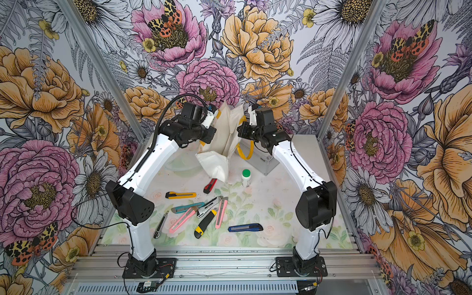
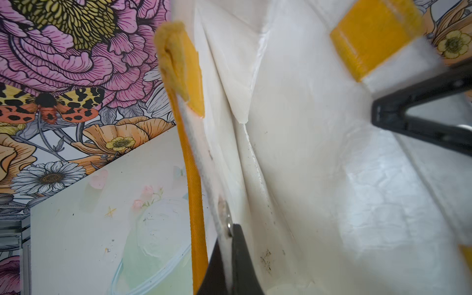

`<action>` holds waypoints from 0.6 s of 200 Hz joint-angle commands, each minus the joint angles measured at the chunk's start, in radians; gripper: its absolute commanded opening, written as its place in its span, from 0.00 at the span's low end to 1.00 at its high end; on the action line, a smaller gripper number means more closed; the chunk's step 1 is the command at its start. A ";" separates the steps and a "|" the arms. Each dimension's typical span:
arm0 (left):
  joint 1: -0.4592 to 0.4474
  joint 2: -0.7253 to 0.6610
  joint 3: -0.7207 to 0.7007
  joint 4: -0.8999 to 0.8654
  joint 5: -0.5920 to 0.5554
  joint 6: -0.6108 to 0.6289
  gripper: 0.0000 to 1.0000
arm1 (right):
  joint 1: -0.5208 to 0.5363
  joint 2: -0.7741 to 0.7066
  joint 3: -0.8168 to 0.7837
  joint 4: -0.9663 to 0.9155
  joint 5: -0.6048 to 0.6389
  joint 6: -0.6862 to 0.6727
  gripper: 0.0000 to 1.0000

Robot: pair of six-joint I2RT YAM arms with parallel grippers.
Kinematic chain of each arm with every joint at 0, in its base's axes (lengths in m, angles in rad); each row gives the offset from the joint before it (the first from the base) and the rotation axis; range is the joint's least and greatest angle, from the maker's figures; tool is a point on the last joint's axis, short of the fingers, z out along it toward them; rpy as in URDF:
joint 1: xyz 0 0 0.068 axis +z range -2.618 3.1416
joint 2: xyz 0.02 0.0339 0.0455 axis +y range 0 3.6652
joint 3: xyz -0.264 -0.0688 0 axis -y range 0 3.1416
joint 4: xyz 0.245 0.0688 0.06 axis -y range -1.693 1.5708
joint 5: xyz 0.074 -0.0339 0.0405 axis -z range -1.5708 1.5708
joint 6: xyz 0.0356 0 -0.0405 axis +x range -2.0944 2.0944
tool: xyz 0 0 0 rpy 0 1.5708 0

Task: Place the art knife into the pouch
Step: Open the pouch at the center of the board.

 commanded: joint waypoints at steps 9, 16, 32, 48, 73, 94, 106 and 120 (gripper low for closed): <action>-0.028 -0.034 0.020 0.010 -0.190 0.090 0.00 | -0.018 -0.144 0.058 -0.126 0.283 -0.214 0.00; -0.029 -0.044 0.016 0.010 -0.220 0.099 0.00 | -0.020 -0.172 0.056 -0.155 0.363 -0.251 0.00; -0.031 -0.068 0.003 0.010 -0.290 0.119 0.00 | -0.030 -0.228 0.055 -0.229 0.518 -0.324 0.00; -0.034 -0.093 -0.012 0.011 -0.371 0.138 0.00 | -0.035 -0.274 0.060 -0.292 0.655 -0.383 0.00; -0.048 -0.136 -0.034 0.012 -0.469 0.164 0.00 | -0.039 -0.316 0.084 -0.396 0.843 -0.461 0.00; -0.064 -0.156 -0.049 0.012 -0.545 0.190 0.00 | -0.039 -0.320 0.125 -0.495 1.006 -0.510 0.00; -0.077 -0.156 -0.055 0.011 -0.590 0.210 0.00 | -0.041 -0.314 0.152 -0.549 1.099 -0.532 0.00; -0.094 -0.157 -0.055 0.012 -0.610 0.222 0.00 | -0.042 -0.309 0.171 -0.590 1.185 -0.554 0.00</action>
